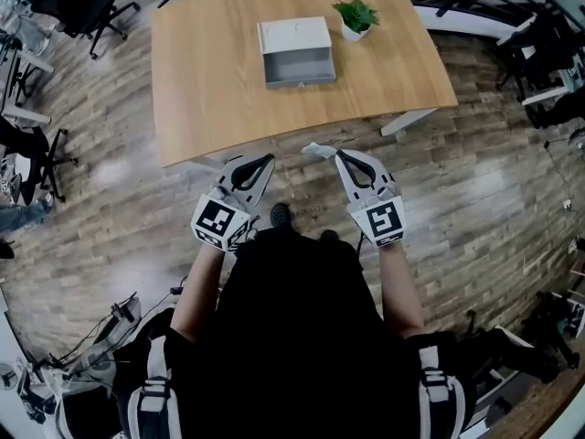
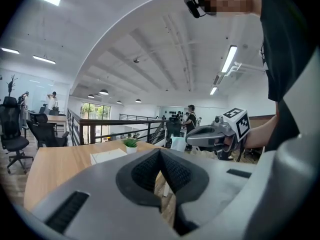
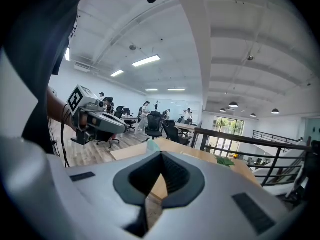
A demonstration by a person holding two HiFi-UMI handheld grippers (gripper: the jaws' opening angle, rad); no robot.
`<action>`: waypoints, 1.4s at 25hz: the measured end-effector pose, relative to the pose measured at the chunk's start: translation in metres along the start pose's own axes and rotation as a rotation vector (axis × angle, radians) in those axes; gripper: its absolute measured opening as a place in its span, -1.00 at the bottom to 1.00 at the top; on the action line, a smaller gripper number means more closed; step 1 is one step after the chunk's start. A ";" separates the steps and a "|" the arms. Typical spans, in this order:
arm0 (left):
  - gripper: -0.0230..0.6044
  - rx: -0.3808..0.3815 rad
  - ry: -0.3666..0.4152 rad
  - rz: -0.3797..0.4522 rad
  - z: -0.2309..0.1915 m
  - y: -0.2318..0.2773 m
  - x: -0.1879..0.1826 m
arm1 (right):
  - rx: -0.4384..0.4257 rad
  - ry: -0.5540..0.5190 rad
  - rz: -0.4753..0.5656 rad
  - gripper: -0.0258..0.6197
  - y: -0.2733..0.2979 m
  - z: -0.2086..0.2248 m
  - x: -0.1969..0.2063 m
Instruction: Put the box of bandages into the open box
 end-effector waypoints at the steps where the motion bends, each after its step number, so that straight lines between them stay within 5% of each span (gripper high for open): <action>1: -0.86 0.005 0.002 0.000 -0.005 -0.001 -0.001 | 0.005 0.001 0.000 -0.84 0.004 -0.001 -0.001; 20: -0.86 0.033 -0.015 -0.008 -0.057 -0.033 0.011 | 0.010 -0.036 -0.016 -0.84 0.059 -0.026 -0.018; 35: -0.85 -0.059 -0.002 -0.020 -0.072 -0.006 -0.001 | -0.055 -0.018 0.006 -0.84 0.081 0.011 -0.014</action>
Point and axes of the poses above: the fingertips, and each gripper's own axes: y forward along the fingers, z to its right, x out of its underside, the point moved 1 cm from there along -y, backward along the fingers
